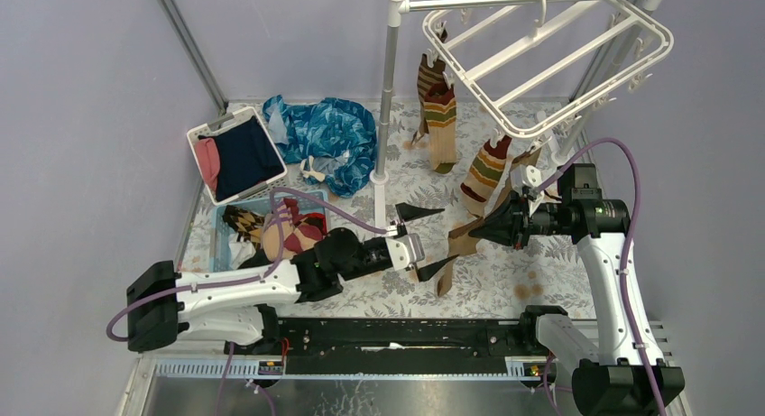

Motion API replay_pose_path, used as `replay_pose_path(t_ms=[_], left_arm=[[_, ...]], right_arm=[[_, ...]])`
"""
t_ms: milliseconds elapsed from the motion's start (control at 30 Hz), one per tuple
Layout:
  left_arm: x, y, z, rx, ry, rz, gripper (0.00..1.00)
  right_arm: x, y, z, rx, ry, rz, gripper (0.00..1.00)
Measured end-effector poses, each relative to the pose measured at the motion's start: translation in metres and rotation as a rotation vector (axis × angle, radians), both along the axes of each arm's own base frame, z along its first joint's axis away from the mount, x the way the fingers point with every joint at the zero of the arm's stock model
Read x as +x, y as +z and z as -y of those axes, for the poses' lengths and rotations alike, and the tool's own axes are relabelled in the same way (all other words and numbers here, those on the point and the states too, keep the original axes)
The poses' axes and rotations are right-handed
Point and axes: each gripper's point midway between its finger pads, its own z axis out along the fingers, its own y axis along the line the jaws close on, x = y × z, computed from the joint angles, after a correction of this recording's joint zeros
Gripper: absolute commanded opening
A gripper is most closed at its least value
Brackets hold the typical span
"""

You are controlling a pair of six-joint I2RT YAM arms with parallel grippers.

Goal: Clip the socks to the hanger
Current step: Pick up the sock from the bin.

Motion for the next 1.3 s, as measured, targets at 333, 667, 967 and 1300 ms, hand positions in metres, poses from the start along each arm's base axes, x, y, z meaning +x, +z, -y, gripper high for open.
replay_pose_path(t_ms=[333, 667, 967, 1300], left_arm=[[0.022, 0.000, 0.009, -0.026, 0.100, 0.012, 0.54], [0.014, 0.009, 0.015, -0.053, 0.041, -0.009, 0.15], [0.020, 0.011, 0.011, -0.086, -0.024, -0.109, 0.00], [0.011, 0.022, 0.008, -0.141, -0.116, -0.199, 0.00]], right_arm=[[0.000, -0.003, 0.000, 0.000, 0.000, -0.006, 0.04], [0.000, -0.005, 0.001, -0.007, -0.003, -0.007, 0.05], [0.000, -0.008, 0.002, -0.023, -0.006, 0.009, 0.43], [-0.004, 0.003, -0.003, 0.047, 0.028, 0.036, 0.59]])
